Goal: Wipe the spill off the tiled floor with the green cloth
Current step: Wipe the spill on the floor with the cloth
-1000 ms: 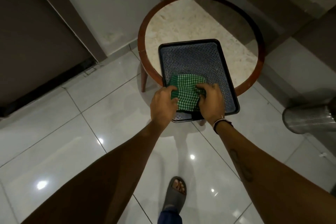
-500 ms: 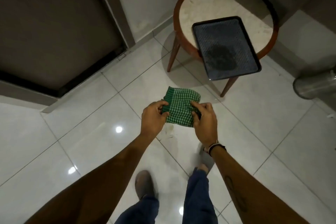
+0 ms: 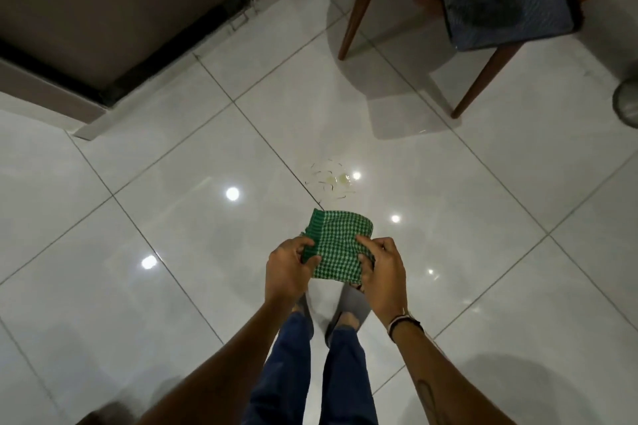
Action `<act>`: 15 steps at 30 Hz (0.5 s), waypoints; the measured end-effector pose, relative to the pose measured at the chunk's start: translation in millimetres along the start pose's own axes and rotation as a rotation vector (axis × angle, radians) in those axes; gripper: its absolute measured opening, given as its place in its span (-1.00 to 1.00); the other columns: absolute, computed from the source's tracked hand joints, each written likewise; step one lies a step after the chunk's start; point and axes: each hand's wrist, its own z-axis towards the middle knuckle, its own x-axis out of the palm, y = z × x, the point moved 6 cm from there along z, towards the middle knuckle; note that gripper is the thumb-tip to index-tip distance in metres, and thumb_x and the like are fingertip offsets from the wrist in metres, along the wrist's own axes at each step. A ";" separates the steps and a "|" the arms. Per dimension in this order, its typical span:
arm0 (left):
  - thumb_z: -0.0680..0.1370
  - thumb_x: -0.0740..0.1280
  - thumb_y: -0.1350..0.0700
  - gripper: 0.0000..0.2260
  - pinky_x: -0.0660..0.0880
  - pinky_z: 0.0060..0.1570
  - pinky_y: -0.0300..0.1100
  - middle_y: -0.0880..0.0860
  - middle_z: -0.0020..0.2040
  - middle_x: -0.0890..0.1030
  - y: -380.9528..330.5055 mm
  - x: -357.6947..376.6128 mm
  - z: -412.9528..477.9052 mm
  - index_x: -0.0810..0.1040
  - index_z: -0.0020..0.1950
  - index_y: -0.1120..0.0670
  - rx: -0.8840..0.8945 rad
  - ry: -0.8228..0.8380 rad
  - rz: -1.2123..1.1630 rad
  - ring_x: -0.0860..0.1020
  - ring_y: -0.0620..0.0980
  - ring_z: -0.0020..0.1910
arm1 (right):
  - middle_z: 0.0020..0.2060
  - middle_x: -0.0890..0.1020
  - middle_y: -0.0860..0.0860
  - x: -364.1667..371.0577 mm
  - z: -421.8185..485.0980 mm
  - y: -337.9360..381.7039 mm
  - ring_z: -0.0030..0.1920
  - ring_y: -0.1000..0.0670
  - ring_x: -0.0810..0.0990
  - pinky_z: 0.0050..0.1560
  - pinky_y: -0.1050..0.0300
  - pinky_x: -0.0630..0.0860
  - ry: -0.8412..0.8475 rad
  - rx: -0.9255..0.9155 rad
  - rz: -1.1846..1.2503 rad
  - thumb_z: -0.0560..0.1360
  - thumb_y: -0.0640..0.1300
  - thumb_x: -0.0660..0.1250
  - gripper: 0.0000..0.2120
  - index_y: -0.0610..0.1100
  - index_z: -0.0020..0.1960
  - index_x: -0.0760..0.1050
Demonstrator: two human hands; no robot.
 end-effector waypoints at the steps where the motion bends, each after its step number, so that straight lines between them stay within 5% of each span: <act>1: 0.57 0.59 0.14 -0.67 0.60 0.17 -0.25 0.08 0.26 0.78 7.7 4.3 -2.9 0.73 0.33 0.11 -0.003 0.007 0.049 0.73 0.02 0.17 | 0.19 0.56 -0.08 4.4 -5.3 -7.2 0.18 -0.06 0.60 0.21 0.22 0.55 0.020 0.029 -0.007 0.67 -0.36 0.32 -0.61 -0.12 0.45 0.62; 8: 0.63 0.46 0.20 -0.71 0.49 0.00 -0.49 0.06 0.23 0.80 76.7 79.0 18.7 0.74 0.35 0.06 0.008 0.077 0.224 0.70 -0.06 0.05 | 0.21 0.59 -0.08 64.9 -11.6 -96.5 0.18 -0.07 0.62 0.25 0.11 0.64 0.067 0.113 0.030 0.66 -0.35 0.35 -0.62 -0.13 0.44 0.62; 12: 0.69 0.36 0.19 -0.66 0.68 0.31 0.00 0.12 0.33 0.77 88.2 121.3 68.7 0.71 0.45 0.02 0.053 0.111 0.275 0.75 0.12 0.22 | 0.22 0.63 -0.12 90.4 30.3 -144.5 0.20 -0.13 0.66 0.20 0.15 0.59 0.033 0.135 0.005 0.67 -0.32 0.35 -0.65 -0.14 0.42 0.63; 15: 0.71 0.34 0.18 -0.66 0.67 0.30 -0.02 0.15 0.31 0.76 89.3 158.1 120.6 0.68 0.47 0.03 0.112 0.082 0.290 0.74 0.14 0.22 | 0.24 0.63 -0.14 109.3 76.2 -179.3 0.21 -0.14 0.65 0.21 0.18 0.55 -0.025 0.129 -0.009 0.68 -0.33 0.33 -0.65 -0.15 0.43 0.63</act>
